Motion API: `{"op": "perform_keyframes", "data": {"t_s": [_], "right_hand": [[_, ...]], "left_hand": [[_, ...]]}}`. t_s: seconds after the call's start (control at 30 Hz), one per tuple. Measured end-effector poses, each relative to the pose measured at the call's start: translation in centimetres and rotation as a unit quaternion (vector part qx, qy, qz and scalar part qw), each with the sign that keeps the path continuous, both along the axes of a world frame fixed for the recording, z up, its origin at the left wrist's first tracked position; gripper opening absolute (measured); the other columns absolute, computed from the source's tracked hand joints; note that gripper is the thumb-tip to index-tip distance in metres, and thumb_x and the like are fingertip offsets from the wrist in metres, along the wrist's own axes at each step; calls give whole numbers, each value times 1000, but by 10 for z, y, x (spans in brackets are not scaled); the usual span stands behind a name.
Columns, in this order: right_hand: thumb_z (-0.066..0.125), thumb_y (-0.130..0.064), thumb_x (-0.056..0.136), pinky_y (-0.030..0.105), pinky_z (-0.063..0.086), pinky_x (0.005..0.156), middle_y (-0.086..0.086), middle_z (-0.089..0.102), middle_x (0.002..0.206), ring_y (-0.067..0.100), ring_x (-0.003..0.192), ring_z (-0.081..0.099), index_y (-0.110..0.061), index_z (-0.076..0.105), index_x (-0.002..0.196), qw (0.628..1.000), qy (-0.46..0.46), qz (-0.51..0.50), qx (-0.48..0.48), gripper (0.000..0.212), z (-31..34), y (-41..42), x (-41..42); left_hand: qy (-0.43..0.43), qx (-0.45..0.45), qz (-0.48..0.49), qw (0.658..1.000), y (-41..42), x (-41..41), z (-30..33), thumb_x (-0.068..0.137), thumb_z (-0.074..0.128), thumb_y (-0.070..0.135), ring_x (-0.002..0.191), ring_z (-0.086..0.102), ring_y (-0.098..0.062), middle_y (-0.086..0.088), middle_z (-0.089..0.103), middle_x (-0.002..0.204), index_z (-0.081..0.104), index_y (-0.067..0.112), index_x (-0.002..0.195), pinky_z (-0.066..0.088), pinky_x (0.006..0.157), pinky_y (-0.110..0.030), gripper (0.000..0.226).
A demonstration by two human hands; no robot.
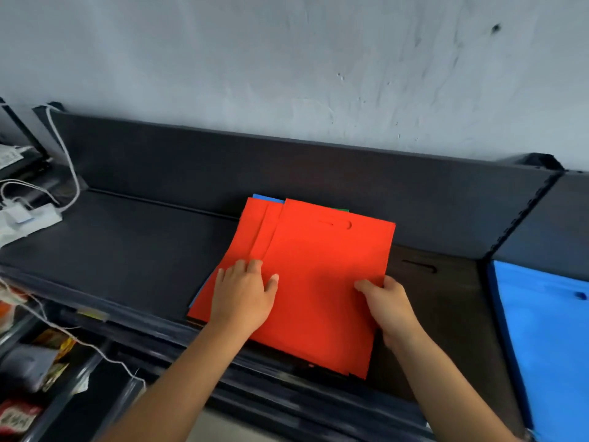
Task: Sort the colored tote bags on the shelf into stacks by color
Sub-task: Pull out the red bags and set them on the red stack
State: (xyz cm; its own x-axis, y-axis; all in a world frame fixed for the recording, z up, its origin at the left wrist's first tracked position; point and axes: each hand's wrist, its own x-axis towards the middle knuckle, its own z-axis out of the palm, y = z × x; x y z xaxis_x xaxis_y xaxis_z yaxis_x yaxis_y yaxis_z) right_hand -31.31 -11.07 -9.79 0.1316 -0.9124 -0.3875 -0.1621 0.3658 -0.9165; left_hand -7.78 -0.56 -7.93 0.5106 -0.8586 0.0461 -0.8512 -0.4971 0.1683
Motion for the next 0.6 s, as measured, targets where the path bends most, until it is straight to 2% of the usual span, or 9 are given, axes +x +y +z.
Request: {"op": "perform_keyframes", "data": {"t_s": [0.03, 0.1, 0.17, 0.23, 0.3, 0.4, 0.5, 0.6], "right_hand": [[73, -19, 94, 43, 63, 86, 7, 81, 99, 26, 91, 78, -14, 73, 108, 1000, 4, -8, 0, 15, 1, 1, 5], [74, -17, 94, 47, 64, 85, 9, 80, 98, 28, 89, 78, -11, 74, 109, 1000, 15, -15, -6, 16, 3, 5, 14], [72, -14, 96, 40, 63, 75, 8, 80, 96, 28, 87, 78, -12, 74, 107, 999, 13, -30, -14, 11, 7, 9, 19], [70, -13, 97, 36, 61, 70, 7, 79, 95, 27, 86, 77, -15, 72, 105, 998, 18, -56, -33, 8, 11, 14, 19], [70, -15, 97, 42, 62, 77, 9, 78, 98, 28, 87, 75, -15, 70, 103, 994, 35, -82, -56, 7, 11, 17, 16], [70, -17, 96, 42, 60, 79, 9, 76, 99, 29, 88, 74, -14, 68, 103, 993, 47, -85, -66, 9, 13, 21, 15], [72, -17, 95, 43, 61, 81, 9, 76, 100, 28, 90, 74, -14, 67, 106, 995, 55, -67, -55, 12, 14, 23, 20], [72, -16, 95, 43, 61, 82, 10, 77, 101, 28, 90, 74, -14, 67, 105, 995, 61, -67, -53, 11, 13, 24, 23]], "left_hand": [[12, -19, -3, 1000, 1, 4, 2, 101, 44, 55, 125, 57, -30, -11, 60, 134, 53, 16, 145, 39, 114, -47, 59], [53, -30, 1, 998, 2, 15, 3, 102, 46, 53, 137, 48, -31, -12, 49, 150, 47, 14, 151, 38, 116, -46, 63], [68, -8, -12, 998, 3, 22, 2, 103, 43, 55, 148, 37, -32, -12, 44, 158, 42, 13, 154, 31, 122, -48, 66], [70, -16, -41, 997, 5, 27, 1, 103, 44, 54, 143, 44, -30, -12, 55, 149, 46, 11, 150, 35, 118, -47, 64], [80, -42, -53, 995, 9, 31, 3, 103, 48, 51, 134, 53, -27, -10, 61, 140, 48, 10, 149, 43, 111, -42, 61], [80, -27, -45, 995, 10, 36, 5, 104, 48, 49, 133, 53, -26, -9, 59, 141, 42, 11, 152, 44, 111, -43, 63], [102, -28, -79, 991, 9, 34, 4, 103, 49, 49, 131, 55, -25, -8, 60, 141, 43, 12, 152, 43, 112, -43, 62], [133, -44, -82, 987, 10, 35, 7, 104, 51, 47, 138, 50, -25, -8, 53, 150, 38, 10, 155, 43, 114, -40, 64]]}}
